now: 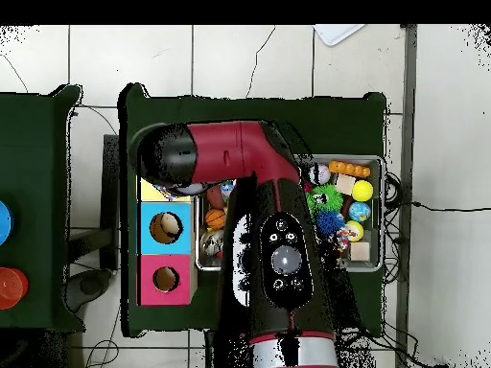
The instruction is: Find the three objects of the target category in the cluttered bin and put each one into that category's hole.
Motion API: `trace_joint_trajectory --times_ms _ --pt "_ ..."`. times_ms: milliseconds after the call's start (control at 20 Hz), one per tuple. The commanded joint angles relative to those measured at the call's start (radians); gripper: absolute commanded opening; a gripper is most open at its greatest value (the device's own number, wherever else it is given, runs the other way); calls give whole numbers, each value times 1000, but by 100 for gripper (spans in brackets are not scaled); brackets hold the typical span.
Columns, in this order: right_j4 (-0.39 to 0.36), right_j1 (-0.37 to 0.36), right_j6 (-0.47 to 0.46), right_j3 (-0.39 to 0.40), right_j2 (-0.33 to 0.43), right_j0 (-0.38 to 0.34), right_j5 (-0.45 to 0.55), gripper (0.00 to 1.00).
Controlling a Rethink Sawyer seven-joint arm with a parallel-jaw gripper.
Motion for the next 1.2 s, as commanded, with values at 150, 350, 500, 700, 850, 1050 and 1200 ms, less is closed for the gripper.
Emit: trace_joint_trajectory --times_ms 150,350,500,700,850,1050,1200 --pt "116 90 250 -192 38 49 254 0" --pt "159 89 291 -97 4 76 198 0" --pt "187 85 292 -25 -8 88 153 0" --pt "202 105 284 45 -22 102 71 0" --pt "198 114 269 91 -37 114 25 0" --pt "195 130 275 130 -54 129 -2 0" --pt "202 140 275 158 -59 138 -49 0"
